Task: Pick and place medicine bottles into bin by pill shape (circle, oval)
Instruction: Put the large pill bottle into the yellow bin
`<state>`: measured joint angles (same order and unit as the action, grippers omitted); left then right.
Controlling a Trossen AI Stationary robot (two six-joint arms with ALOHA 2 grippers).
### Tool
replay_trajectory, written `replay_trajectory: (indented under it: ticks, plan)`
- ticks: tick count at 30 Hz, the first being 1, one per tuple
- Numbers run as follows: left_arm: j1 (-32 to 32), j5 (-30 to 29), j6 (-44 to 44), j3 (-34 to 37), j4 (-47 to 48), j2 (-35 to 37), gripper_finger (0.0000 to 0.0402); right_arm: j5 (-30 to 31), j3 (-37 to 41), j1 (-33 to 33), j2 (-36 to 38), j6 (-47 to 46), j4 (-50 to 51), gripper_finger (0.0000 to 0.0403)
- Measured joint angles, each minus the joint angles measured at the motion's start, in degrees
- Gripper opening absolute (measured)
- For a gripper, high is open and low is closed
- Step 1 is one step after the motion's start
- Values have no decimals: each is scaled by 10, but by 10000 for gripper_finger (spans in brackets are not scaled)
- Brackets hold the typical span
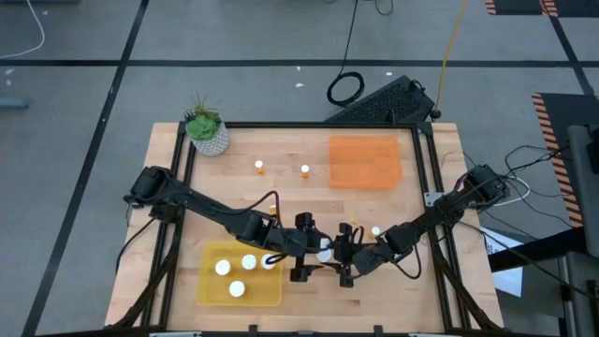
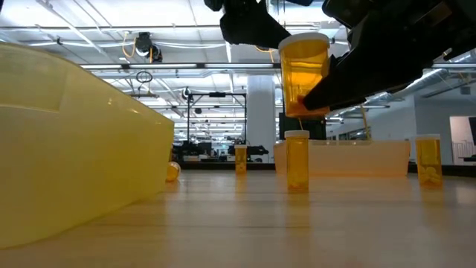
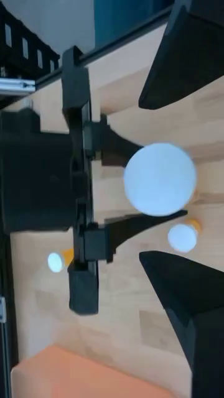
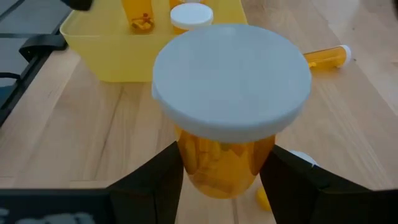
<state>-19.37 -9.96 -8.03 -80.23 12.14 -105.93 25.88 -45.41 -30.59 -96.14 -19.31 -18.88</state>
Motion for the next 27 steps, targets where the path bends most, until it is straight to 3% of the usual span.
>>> replay_trajectory:
  ticks: [8, 16, 27]
  plan:
    - [2, 14, 11, 1, -16, -28, 395, 12, 0, 0, 0, 0, -1, 185]
    - [1, -34, 14, 1, -20, -36, 390, 12, 0, 0, 0, 1, -11, 185]
    - [-3, -30, 6, 1, -17, -36, 280, 12, 0, 0, 0, 1, -10, 185]
